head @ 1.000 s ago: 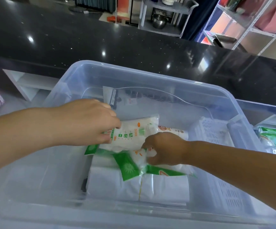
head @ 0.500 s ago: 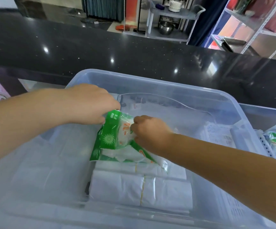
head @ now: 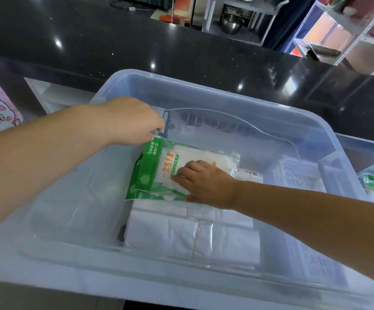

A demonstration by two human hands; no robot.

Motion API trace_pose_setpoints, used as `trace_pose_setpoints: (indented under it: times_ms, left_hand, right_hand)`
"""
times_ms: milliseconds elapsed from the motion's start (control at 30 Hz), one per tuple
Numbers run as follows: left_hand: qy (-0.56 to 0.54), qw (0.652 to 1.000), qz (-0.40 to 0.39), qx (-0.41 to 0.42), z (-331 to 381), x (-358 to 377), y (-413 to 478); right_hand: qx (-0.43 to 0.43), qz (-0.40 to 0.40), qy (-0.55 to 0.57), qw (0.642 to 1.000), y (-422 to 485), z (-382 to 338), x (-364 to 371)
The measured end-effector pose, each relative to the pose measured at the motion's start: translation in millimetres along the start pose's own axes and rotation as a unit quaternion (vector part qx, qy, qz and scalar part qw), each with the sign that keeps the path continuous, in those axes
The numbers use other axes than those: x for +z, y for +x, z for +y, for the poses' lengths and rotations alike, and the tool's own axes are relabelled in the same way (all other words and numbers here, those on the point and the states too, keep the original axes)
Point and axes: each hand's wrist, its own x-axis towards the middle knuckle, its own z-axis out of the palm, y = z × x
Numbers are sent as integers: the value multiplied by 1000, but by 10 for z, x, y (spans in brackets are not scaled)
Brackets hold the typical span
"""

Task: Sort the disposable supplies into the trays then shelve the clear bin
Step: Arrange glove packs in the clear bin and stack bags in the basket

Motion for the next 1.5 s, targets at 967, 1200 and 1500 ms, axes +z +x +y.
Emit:
trace_pose_setpoints:
  times_ms: [967, 1200, 1500]
  left_hand:
    - [-91, 985, 145, 25, 155, -370, 45]
    - [-173, 956, 235, -30, -57, -283, 282]
    - [-213, 953, 217, -6, -125, -168, 294]
  right_hand:
    - [270, 233, 173, 918, -213, 127, -1233]
    - [126, -259, 354, 890, -221, -472, -327]
    - [124, -206, 196, 951, -262, -212, 90]
